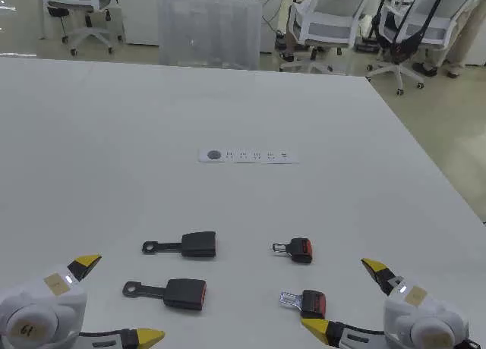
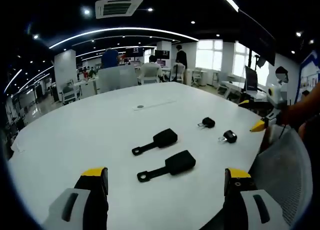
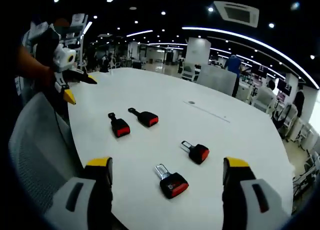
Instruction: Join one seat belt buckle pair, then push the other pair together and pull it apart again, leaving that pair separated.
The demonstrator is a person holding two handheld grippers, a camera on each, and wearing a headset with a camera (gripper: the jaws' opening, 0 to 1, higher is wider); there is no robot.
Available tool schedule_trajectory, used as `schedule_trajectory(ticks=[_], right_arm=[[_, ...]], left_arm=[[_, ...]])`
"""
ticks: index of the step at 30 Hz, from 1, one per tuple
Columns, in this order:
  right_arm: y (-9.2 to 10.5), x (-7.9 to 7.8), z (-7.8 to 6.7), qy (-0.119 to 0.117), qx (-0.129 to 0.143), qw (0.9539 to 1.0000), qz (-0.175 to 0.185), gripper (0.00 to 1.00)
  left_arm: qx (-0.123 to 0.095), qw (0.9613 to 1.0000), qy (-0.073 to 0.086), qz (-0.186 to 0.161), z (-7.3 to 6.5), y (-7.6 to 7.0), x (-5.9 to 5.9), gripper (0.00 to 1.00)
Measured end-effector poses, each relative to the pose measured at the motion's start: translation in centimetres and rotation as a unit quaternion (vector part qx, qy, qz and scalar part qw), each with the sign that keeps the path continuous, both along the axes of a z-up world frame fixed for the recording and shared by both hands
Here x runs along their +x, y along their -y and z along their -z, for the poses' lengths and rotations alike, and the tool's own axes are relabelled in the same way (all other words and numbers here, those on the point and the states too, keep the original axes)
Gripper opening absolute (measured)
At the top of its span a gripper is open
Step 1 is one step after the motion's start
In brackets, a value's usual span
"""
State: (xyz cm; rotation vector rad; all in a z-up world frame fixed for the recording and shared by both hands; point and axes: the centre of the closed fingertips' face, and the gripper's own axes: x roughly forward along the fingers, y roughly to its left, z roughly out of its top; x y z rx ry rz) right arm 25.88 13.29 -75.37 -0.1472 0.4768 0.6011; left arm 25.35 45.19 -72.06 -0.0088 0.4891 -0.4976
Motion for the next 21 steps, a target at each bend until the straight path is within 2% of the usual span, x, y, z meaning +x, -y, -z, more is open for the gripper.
schedule_trajectory(ticks=[6,14,21], right_arm=[[-0.35,-0.08,0.06,-0.001,-0.001,0.9999,-0.014,0.96],[-0.44,-0.5,0.2,-0.006,-0.004,0.9997,-0.025,0.97],[-0.44,-0.66,0.37,-0.009,-0.01,0.9994,-0.03,0.96]], left_arm=[[0.012,0.9998,-0.002,0.016,0.03,-0.02,-0.3,1.0],[0.024,0.9993,0.0,0.029,-0.57,0.68,-0.86,1.0],[0.033,0.9986,-0.002,0.041,-0.33,0.89,-0.99,1.0]])
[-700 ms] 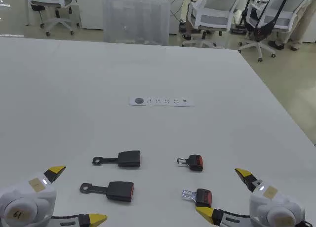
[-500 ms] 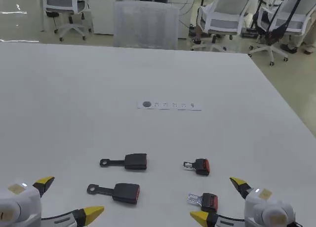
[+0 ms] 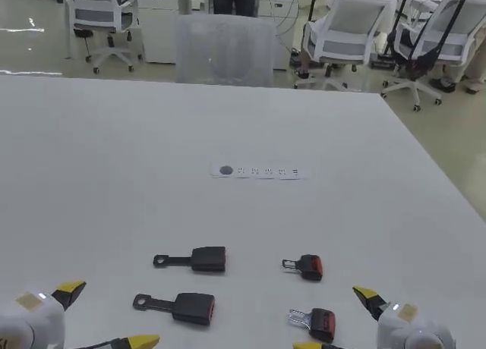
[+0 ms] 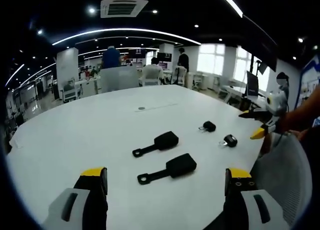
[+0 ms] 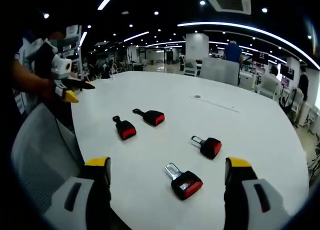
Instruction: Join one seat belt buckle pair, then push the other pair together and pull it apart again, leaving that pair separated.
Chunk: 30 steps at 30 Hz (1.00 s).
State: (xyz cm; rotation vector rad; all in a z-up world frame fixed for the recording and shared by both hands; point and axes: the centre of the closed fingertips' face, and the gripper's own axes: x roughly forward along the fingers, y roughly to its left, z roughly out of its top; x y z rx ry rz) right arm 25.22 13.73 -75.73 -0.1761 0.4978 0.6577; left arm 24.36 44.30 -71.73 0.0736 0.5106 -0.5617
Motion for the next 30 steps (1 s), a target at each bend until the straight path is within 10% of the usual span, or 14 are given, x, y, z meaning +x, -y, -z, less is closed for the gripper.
schedule_trajectory(ticks=[30], right_arm=[[-0.7,0.9,-0.5,0.009,0.0,0.9999,-0.005,0.96]], left_arm=[[-0.002,1.0,0.0,0.002,0.4,-0.1,1.0,1.0]])
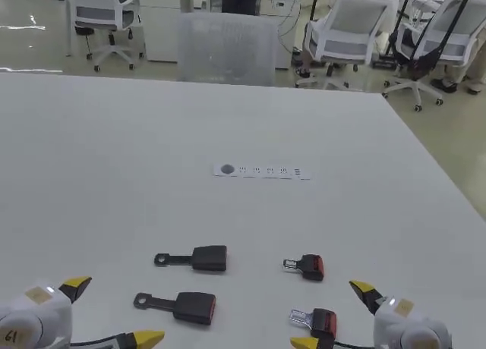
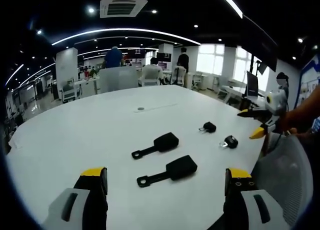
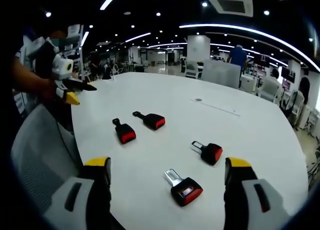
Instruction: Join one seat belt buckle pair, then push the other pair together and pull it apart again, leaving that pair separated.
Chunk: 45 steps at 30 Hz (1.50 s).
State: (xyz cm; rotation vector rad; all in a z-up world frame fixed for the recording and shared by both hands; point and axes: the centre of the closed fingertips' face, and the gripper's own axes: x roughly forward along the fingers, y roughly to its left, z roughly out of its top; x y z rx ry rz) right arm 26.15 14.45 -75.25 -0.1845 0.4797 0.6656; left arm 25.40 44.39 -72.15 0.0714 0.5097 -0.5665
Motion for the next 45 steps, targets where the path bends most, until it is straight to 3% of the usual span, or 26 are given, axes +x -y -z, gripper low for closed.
schedule_trajectory(ticks=[16,27,30,33,45], right_arm=[[0.1,0.1,0.0,-0.004,0.008,0.9999,0.009,0.96],[-0.6,0.3,-1.5,0.012,0.034,0.9993,0.011,0.97],[-0.7,0.0,-1.8,0.022,0.025,0.9994,-0.01,0.99],[-0.5,-0.2,-1.6,0.015,0.023,0.9994,-0.021,0.99],[0.3,0.4,-1.6,0.018,0.018,0.9995,-0.019,0.99]], left_arm=[[-0.004,1.0,-0.003,0.004,0.2,0.5,0.2,1.0],[-0.011,0.9999,0.006,0.009,-0.6,0.6,0.3,1.0],[-0.014,0.9996,0.007,0.025,-1.0,0.7,0.2,1.0],[-0.018,0.9993,0.005,0.033,-1.1,0.8,0.2,1.0],[-0.008,0.9986,-0.001,0.053,-0.8,1.6,0.2,1.0]])
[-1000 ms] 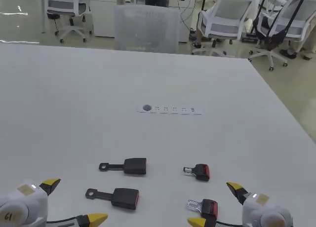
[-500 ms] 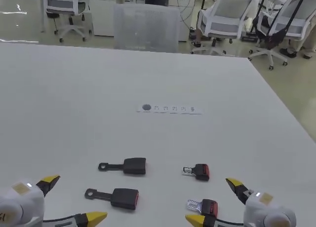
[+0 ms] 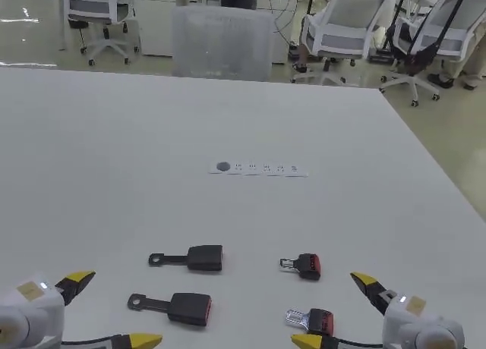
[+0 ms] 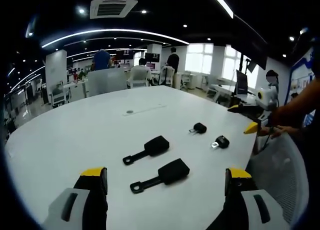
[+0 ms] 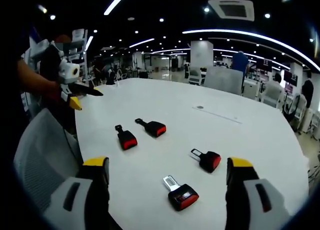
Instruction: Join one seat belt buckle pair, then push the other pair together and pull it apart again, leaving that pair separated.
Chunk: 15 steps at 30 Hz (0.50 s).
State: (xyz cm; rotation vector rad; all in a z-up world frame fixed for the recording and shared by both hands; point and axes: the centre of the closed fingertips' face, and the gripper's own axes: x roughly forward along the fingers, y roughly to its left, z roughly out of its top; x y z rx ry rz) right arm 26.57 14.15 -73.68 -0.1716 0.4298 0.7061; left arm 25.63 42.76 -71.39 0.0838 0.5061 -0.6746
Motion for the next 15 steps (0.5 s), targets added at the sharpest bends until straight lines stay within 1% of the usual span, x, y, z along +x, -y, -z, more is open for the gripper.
schedule_trajectory(ticks=[6,11,14,15], right_arm=[[0.0,-0.1,0.8,-0.01,-0.005,0.9999,-0.005,0.99],[0.1,-0.2,1.6,-0.02,-0.009,0.9997,-0.008,0.99],[0.2,-0.1,2.1,-0.027,-0.012,0.9995,-0.01,0.98],[0.3,0.0,2.3,-0.028,-0.012,0.9995,-0.01,0.98]], left_arm=[[0.007,0.9999,-0.004,0.011,0.3,0.4,0.2,1.0],[0.01,0.9998,-0.01,0.015,0.9,0.7,0.4,1.0],[0.012,0.9997,-0.013,0.014,1.4,0.8,0.6,1.0],[0.015,0.9998,-0.014,0.008,1.5,0.7,0.8,1.0]])
